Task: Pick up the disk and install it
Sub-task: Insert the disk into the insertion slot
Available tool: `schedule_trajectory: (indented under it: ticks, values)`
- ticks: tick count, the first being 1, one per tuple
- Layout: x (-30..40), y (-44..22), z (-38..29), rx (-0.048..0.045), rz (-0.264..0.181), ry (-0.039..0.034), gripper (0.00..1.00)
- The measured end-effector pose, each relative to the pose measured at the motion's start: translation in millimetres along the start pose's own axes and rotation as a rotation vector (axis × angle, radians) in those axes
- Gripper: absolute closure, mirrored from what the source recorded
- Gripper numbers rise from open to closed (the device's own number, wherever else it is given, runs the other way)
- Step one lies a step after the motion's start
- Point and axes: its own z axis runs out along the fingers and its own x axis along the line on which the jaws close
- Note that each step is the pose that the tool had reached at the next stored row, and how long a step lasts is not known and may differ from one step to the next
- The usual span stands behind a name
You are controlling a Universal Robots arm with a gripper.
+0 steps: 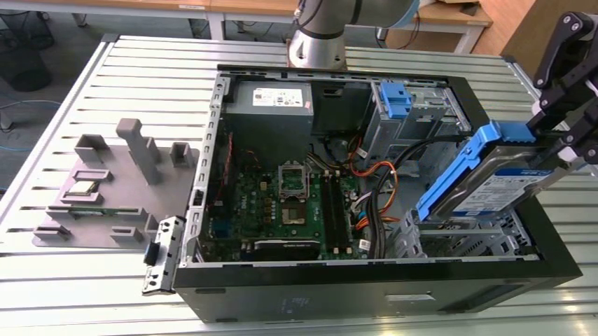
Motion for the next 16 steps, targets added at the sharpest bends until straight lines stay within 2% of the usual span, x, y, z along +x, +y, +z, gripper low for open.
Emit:
schedule_trajectory:
  ticks: [4,16]
  values:
    - [1.0,-0.2,4.2,0.0000,0.000,0.0000,0.65]
    - [1.3,-0.3,7.6,0.0001,0.001,-0.0003,0.65]
